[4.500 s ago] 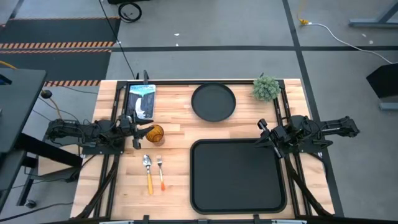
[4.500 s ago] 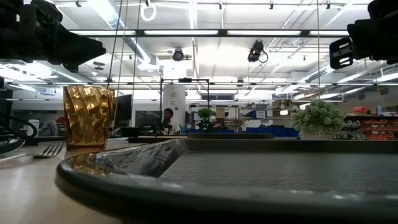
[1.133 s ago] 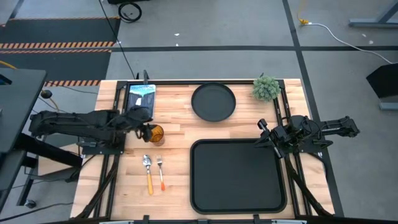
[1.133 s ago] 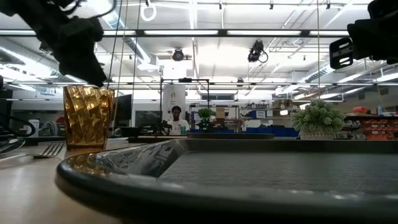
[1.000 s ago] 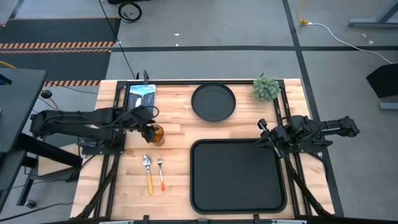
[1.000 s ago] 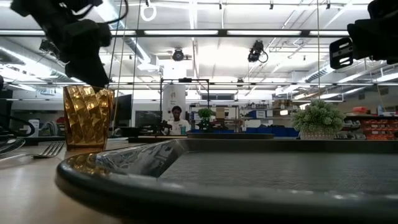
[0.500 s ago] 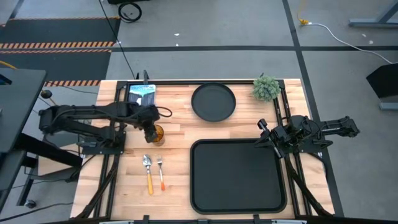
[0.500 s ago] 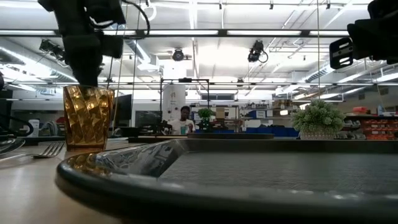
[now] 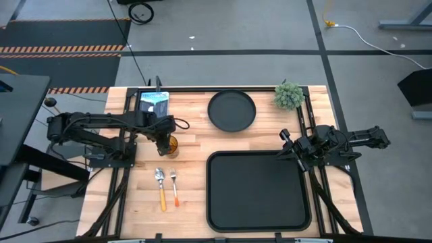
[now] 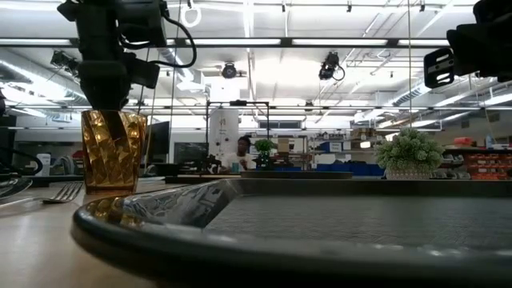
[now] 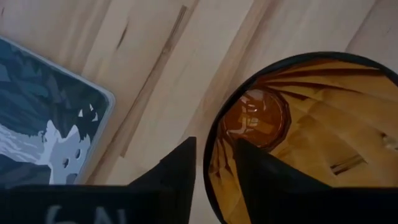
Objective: Pick and place plate/cup/fork/spoon on tray
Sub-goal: Put the brown cup on the black tray
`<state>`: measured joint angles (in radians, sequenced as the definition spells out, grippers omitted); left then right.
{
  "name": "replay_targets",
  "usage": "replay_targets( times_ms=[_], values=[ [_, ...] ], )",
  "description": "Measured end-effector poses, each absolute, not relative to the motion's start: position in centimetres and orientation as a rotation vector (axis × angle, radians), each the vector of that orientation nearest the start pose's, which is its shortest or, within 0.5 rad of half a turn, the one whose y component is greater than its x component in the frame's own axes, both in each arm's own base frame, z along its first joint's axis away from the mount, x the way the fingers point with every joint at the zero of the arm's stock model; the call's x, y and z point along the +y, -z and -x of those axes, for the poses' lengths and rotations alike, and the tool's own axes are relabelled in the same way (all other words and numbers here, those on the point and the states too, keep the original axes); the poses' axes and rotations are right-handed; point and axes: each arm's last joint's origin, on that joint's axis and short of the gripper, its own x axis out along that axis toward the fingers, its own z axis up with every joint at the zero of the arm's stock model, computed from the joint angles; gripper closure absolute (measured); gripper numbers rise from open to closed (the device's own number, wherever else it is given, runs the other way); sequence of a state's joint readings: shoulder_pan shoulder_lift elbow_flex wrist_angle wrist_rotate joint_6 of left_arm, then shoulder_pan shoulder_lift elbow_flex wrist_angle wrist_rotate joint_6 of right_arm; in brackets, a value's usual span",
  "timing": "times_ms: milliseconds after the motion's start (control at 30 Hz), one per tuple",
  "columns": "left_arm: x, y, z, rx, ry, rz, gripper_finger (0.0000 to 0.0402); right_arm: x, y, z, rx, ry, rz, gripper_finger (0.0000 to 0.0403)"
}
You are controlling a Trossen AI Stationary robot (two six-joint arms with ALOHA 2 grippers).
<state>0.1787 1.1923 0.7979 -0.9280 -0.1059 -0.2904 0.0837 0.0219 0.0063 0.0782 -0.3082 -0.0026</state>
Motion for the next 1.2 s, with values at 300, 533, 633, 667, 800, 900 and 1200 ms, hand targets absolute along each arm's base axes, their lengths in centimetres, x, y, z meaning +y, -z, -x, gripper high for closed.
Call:
replay_targets(
  times_ms=[300, 533, 633, 667, 800, 900, 1200],
  values=[
    [3.8, -21.8, -19.5, 1.240, -0.457, 0.333, 0.0383, 1.7, -17.2, -9.6, -0.065, -0.392, 0.010, 0.0357],
    [4.2, -22.1, -19.8, 1.183, -0.497, 0.430, 0.0380, 1.7, -17.2, -9.6, -0.065, -0.392, 0.010, 0.0357],
    [4.5, -23.3, -20.4, 1.126, -0.508, 0.462, 0.0386, 1.7, -17.2, -9.6, -0.065, -0.392, 0.010, 0.0357],
    [4.6, -23.8, -20.6, 1.109, -0.508, 0.466, 0.0387, 1.7, -17.2, -9.6, -0.065, -0.392, 0.010, 0.0357],
    [5.0, -26.4, -22.0, 1.027, -0.499, 0.471, 0.0384, 1.7, -17.2, -9.6, -0.065, -0.392, 0.010, 0.0357],
    [5.4, -28.2, -23.9, 0.994, -0.484, 0.457, 0.0384, 1.7, -17.2, -9.6, -0.065, -0.392, 0.010, 0.0357],
    [5.4, -29.4, -34.0, 0.952, -0.261, 0.328, 0.0382, 1.7, -17.2, -9.6, -0.065, -0.392, 0.010, 0.0357]
  ],
)
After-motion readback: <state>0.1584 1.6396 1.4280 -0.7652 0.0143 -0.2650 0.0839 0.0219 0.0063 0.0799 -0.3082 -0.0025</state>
